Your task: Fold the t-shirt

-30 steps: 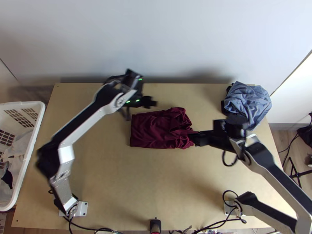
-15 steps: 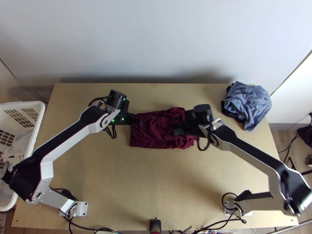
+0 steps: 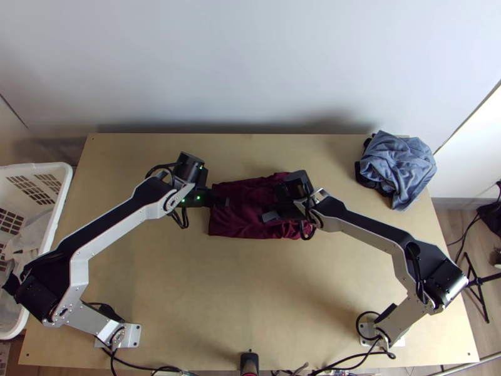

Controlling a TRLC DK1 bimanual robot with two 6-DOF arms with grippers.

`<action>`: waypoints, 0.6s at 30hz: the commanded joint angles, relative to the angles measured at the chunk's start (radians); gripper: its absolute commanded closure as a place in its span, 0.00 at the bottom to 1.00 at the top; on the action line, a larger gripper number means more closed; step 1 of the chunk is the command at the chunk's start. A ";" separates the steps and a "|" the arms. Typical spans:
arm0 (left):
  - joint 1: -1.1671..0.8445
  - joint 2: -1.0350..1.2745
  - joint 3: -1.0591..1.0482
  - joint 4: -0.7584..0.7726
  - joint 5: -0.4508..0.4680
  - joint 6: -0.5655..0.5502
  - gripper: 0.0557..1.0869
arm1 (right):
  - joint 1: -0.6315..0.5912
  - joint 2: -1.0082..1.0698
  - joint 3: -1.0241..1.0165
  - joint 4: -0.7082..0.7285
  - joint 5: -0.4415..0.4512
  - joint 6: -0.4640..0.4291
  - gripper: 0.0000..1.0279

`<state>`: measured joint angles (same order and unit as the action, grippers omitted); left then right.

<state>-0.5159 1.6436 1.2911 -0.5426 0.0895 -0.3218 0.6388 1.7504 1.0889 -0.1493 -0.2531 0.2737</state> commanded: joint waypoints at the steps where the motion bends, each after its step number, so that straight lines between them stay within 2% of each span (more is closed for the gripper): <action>1: 0.013 -0.013 -0.007 -0.003 0.001 0.000 0.96 | -0.054 -0.031 -0.081 -0.039 0.043 -0.088 0.97; 4: 0.016 -0.013 -0.010 -0.005 0.000 0.006 0.96 | -0.091 -0.084 -0.138 -0.045 0.072 -0.143 0.97; 10: 0.007 -0.027 -0.030 -0.005 0.000 0.015 0.96 | -0.212 -0.184 -0.179 -0.076 0.083 -0.197 0.97; 18: -0.012 -0.030 -0.058 -0.005 0.000 0.023 0.96 | -0.304 -0.295 -0.221 -0.122 0.080 -0.182 0.97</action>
<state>-0.5159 1.6169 1.2526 -0.5472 0.0895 -0.3058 0.4084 1.5414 0.9161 -0.2379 -0.1749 0.0994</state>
